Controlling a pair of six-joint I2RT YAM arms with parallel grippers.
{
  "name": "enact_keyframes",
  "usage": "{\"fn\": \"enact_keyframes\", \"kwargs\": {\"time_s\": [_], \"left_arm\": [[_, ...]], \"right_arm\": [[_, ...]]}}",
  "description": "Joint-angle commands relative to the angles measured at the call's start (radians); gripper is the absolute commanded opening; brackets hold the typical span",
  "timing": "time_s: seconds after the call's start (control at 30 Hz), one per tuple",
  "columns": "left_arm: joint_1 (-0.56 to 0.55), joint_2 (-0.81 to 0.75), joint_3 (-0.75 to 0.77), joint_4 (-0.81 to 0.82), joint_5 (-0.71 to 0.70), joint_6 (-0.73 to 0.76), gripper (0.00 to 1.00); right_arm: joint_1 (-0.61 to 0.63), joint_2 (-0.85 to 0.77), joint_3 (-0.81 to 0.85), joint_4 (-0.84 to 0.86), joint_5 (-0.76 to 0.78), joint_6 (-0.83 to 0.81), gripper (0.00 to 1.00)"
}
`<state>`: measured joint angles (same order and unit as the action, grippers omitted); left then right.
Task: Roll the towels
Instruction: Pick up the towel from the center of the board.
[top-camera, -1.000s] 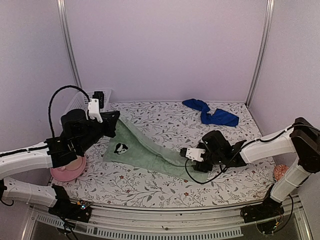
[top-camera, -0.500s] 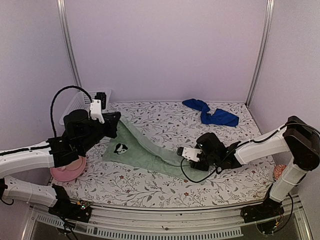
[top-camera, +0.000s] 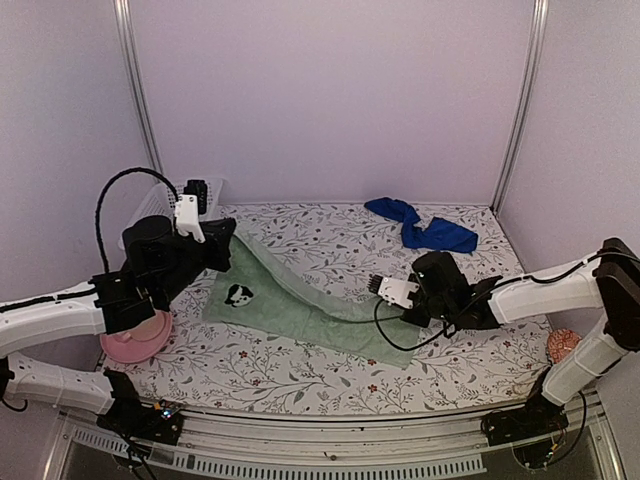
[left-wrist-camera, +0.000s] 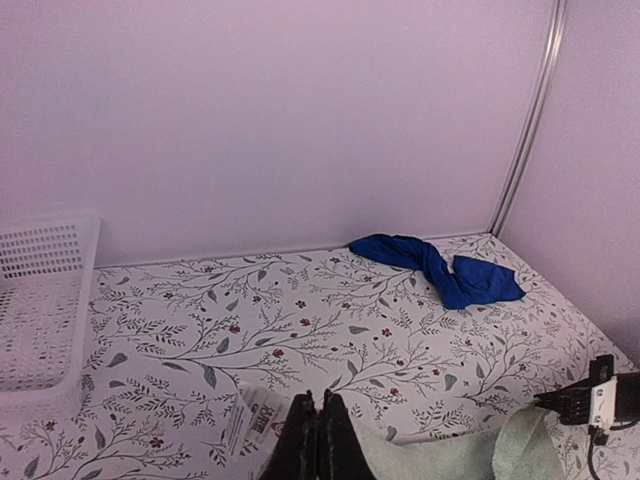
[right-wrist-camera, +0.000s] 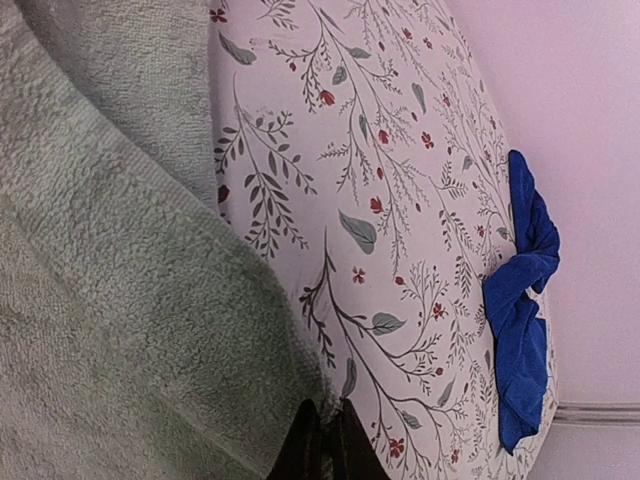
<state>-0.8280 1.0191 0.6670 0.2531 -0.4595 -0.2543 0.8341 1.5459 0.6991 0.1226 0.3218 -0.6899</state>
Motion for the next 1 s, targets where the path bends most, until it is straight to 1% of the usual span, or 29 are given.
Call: {"fn": "enact_keyframes", "kwargs": {"time_s": [0.0, 0.13, 0.2, 0.33, 0.37, 0.4, 0.47, 0.5, 0.57, 0.63, 0.73, 0.83, 0.9, 0.97], "left_arm": [[0.019, -0.026, 0.03, -0.012, -0.027, 0.014, 0.0], [0.02, -0.026, 0.025, -0.005, -0.007, 0.01, 0.0], [0.02, -0.025, 0.02, 0.006, 0.015, 0.005, 0.0], [0.018, -0.01, 0.004, -0.006, 0.038, -0.023, 0.0], [0.019, -0.007, -0.004, -0.017, 0.035, -0.038, 0.0], [0.018, -0.007, -0.014, -0.027, 0.029, -0.054, 0.0], [0.018, -0.008, -0.041, -0.045, 0.01, -0.083, 0.0], [0.017, -0.011, -0.056, -0.051, -0.002, -0.094, 0.0], [0.017, -0.016, -0.083, -0.058, -0.023, -0.11, 0.0], [0.017, -0.017, -0.105, -0.063, -0.036, -0.126, 0.0], [0.017, -0.004, -0.118, -0.069, -0.042, -0.125, 0.0], [0.017, 0.008, -0.122, -0.073, -0.046, -0.125, 0.0], [0.018, 0.009, -0.133, -0.063, -0.052, -0.124, 0.0], [0.017, 0.006, -0.147, -0.047, -0.06, -0.123, 0.0]], "right_arm": [[-0.04, -0.096, -0.023, -0.023, -0.059, -0.015, 0.04], [-0.067, -0.138, -0.026, -0.057, -0.123, -0.024, 0.03], [-0.077, -0.157, -0.017, -0.123, -0.194, -0.024, 0.02], [-0.096, -0.163, 0.042, -0.342, -0.456, -0.026, 0.04], [-0.096, -0.154, 0.054, -0.387, -0.494, -0.032, 0.04], [-0.096, -0.142, 0.062, -0.419, -0.513, -0.04, 0.05], [-0.096, -0.112, 0.075, -0.457, -0.533, -0.047, 0.13], [-0.096, -0.096, 0.081, -0.465, -0.531, -0.048, 0.16], [-0.096, -0.061, 0.095, -0.467, -0.501, -0.039, 0.18], [-0.095, -0.026, 0.109, -0.431, -0.42, -0.018, 0.23], [-0.096, 0.013, 0.112, -0.348, -0.285, 0.031, 0.26], [-0.096, 0.029, 0.096, -0.261, -0.167, 0.038, 0.28], [-0.1, 0.028, 0.089, -0.237, -0.132, 0.035, 0.31], [-0.108, 0.021, 0.088, -0.23, -0.123, 0.036, 0.36]]}}
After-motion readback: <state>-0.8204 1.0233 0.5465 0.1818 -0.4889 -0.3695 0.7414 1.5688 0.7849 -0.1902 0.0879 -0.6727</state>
